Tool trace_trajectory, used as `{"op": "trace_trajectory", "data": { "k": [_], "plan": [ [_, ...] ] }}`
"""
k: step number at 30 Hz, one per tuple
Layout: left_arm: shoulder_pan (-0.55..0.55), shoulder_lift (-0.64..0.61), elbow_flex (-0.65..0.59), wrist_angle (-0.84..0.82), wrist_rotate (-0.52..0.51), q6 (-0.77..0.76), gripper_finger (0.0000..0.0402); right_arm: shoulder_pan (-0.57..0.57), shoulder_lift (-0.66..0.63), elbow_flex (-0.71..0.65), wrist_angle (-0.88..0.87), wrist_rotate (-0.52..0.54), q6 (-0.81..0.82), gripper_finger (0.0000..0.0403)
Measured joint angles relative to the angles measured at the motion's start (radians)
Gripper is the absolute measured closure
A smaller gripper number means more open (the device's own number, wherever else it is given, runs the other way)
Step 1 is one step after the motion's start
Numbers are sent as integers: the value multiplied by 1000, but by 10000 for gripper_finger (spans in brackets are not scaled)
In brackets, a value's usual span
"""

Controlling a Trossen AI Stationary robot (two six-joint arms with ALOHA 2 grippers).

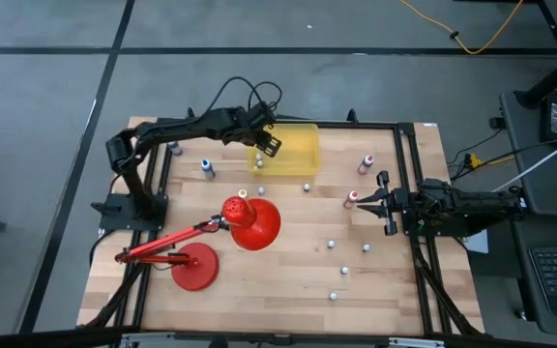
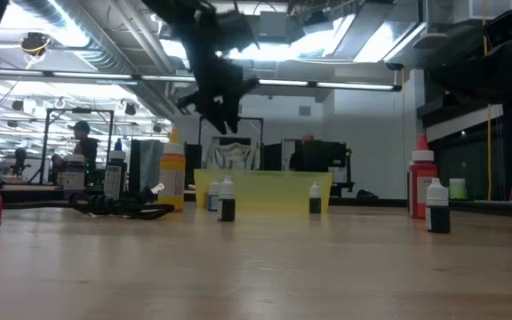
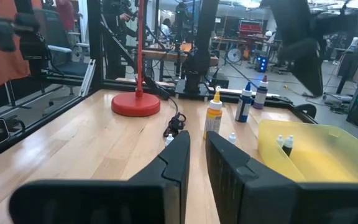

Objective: Pick & Place food coloring
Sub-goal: Put the green food coloring bottle into the yellow bin

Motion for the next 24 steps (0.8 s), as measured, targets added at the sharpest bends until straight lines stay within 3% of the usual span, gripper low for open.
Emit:
{"op": "trace_trajectory", "data": {
  "k": [5,13,18,24],
  "plan": [
    [-47,-65,0,0,52,94,264,0,0,0,0,0,0,347],
    [-150,-101,0,-52,110,240,207,0,0,0,0,0,0,347],
    [-201,-100,0,-66,142,413,182,0,0,0,0,0,0,347],
    [-248,-100,0,-66,264,580,174,0,0,0,0,0,0,347]
  ]
}}
